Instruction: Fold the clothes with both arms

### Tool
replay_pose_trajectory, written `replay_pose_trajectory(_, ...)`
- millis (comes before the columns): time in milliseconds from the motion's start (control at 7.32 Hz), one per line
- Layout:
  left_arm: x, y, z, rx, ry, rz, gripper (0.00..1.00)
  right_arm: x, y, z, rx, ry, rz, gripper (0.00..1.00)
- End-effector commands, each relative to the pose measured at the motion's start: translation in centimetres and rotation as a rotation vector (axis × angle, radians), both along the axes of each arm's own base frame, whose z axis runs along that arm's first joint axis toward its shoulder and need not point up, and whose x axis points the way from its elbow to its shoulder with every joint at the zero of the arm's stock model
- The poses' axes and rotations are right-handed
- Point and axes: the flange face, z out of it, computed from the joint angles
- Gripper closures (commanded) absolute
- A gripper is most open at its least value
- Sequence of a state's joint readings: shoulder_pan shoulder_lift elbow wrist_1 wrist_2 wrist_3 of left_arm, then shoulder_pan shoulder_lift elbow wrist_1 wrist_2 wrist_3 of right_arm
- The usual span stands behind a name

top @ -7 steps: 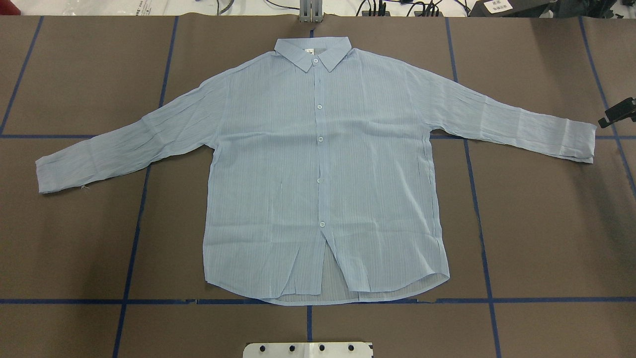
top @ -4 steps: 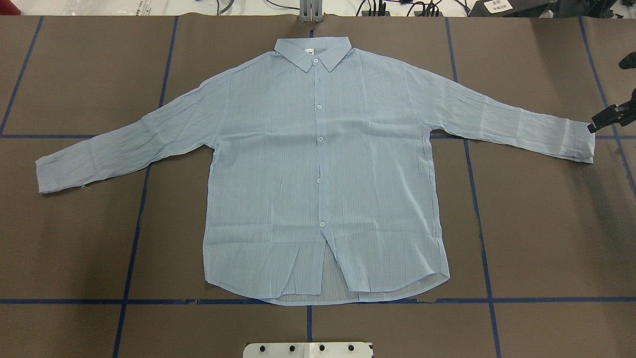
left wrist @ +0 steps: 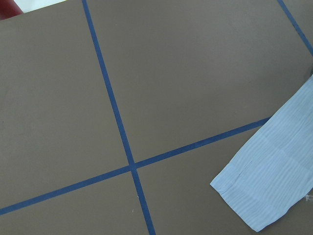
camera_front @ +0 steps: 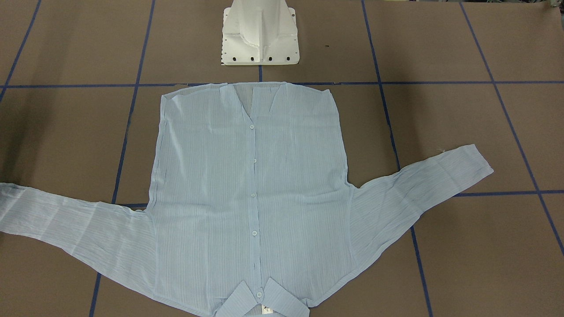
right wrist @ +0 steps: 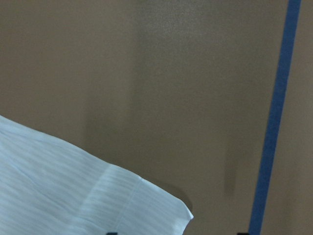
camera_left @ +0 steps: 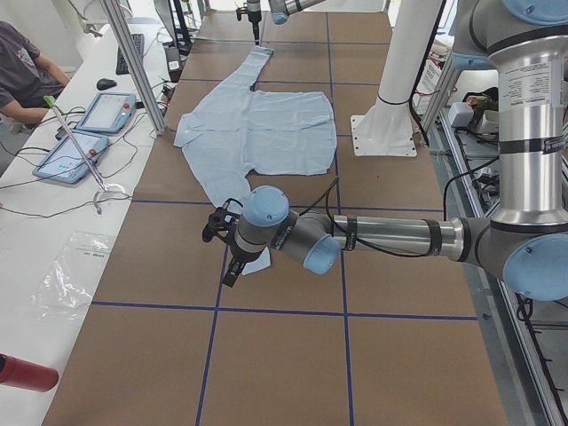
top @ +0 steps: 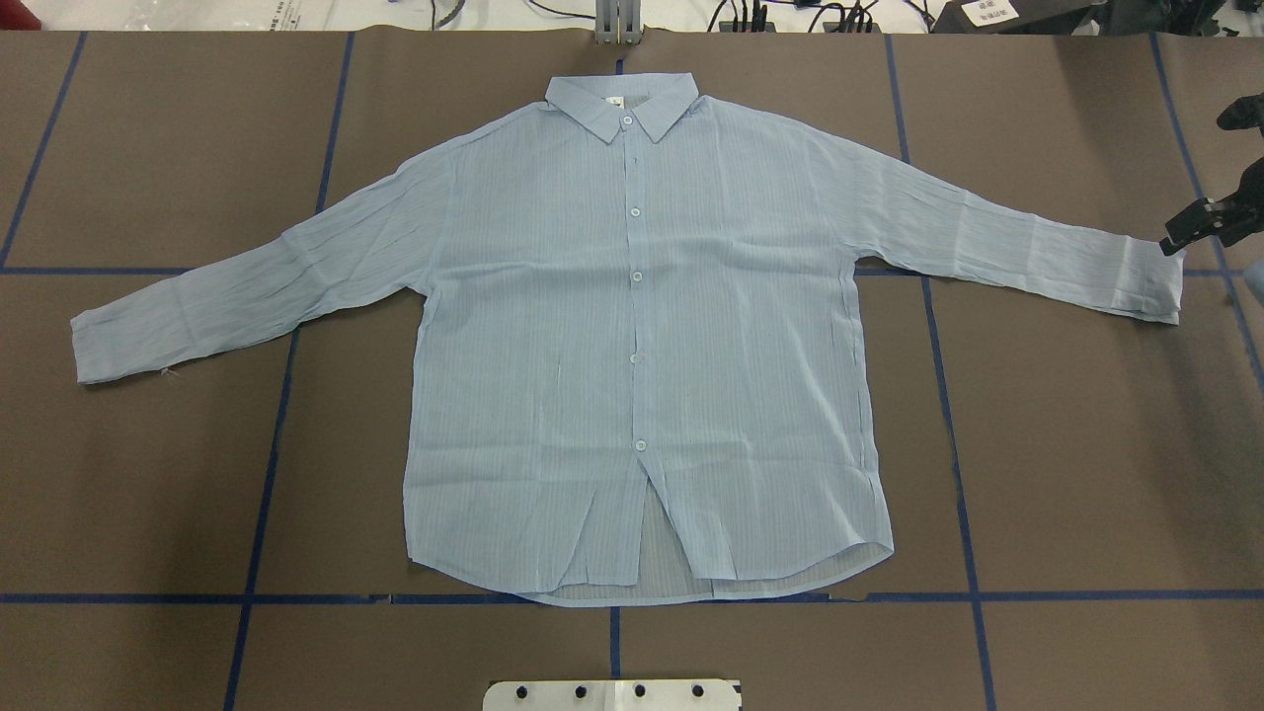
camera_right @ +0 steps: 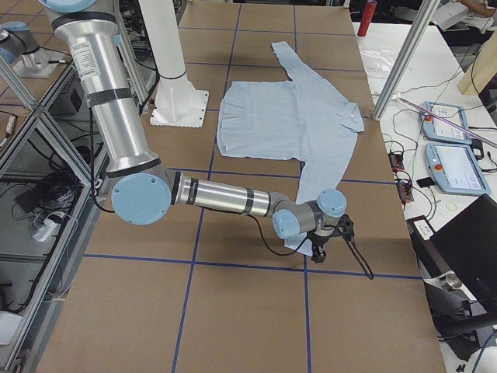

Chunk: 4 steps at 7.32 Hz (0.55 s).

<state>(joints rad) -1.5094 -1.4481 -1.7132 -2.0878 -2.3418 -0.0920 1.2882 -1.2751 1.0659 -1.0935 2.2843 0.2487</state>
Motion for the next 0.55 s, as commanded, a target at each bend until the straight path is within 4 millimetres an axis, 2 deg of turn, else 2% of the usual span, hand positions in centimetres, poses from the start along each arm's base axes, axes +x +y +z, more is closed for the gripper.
replay_pose_trajectory(0,-0.01,0.0,-0.01,0.0,-0.001,0.0,0.0,-0.55,0.04,0.74,-0.022,0.006,-0.001,0.15)
replay_pose_trajectory(410,-0.02,-0.01,0.0,0.001,-0.003,0.0,0.0,-1.23,0.37,1.64,-0.04,0.013,-0.013,0.18)
